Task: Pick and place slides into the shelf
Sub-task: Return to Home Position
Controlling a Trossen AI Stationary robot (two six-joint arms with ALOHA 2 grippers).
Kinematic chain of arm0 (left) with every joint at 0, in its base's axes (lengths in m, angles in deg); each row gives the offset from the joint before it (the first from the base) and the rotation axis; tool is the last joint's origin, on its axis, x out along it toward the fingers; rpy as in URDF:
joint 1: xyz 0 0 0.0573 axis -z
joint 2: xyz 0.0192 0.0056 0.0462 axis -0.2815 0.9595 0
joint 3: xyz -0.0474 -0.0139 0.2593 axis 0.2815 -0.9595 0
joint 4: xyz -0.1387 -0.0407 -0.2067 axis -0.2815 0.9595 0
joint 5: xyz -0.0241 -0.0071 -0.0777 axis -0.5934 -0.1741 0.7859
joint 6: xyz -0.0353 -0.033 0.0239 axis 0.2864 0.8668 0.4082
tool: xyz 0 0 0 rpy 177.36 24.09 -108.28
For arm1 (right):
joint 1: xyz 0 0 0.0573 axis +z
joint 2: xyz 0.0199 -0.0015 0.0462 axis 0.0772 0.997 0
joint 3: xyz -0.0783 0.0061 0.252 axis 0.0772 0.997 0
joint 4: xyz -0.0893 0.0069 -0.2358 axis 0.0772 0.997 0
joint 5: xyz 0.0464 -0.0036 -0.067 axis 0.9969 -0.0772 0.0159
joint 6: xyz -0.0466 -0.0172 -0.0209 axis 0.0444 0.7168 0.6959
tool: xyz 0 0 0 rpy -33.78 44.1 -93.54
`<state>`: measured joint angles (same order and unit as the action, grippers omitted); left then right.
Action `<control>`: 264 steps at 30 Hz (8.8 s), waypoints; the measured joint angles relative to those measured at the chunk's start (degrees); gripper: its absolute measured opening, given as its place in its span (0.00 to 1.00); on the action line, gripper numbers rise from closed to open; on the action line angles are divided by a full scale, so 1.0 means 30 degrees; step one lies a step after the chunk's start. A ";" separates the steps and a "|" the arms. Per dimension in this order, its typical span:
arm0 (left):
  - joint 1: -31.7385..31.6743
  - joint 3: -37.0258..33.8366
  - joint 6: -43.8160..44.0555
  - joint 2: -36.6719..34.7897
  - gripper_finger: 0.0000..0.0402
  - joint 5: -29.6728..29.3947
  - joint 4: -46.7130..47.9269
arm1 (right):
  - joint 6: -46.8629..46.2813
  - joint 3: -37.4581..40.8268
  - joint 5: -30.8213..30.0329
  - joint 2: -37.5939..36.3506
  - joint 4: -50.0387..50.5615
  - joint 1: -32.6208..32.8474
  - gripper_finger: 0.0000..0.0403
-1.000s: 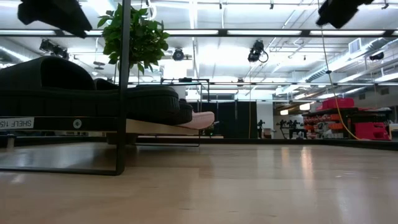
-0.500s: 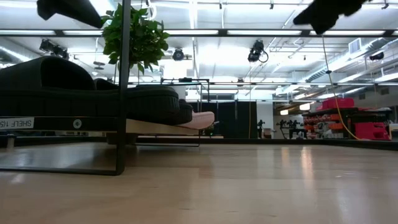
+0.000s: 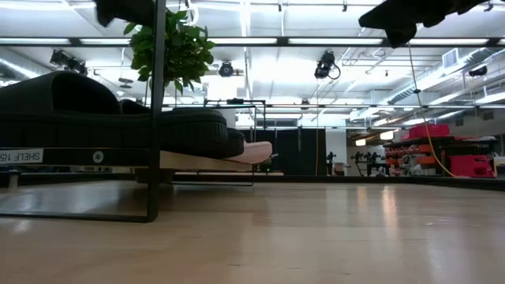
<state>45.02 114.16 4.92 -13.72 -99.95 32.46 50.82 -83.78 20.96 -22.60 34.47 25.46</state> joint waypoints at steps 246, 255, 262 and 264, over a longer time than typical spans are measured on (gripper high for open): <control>-0.9377 -1.8093 -1.0819 -1.9336 0.05 1.5294 -1.2754 | -0.2256 1.0461 0.7988 -1.5358 -0.0101 -0.7829 0.01; -0.9373 -1.8093 -1.0893 -1.9336 0.02 1.5160 -1.2870 | -0.2103 1.0461 0.7981 -1.5358 -0.0101 -0.7825 0.03; -0.9369 -1.8093 -1.0914 -1.9341 0.07 1.5160 -1.2996 | -0.2103 1.0191 0.7927 -1.5351 0.0056 -0.7829 0.03; -0.9369 -1.8093 -1.0914 -1.9340 0.08 1.5160 -1.2997 | -0.2096 1.0177 0.7930 -1.5351 0.0031 -0.7824 0.03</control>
<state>16.91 59.88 -27.82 -71.74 -54.47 -6.53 44.53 -53.25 44.75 -68.66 34.56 1.98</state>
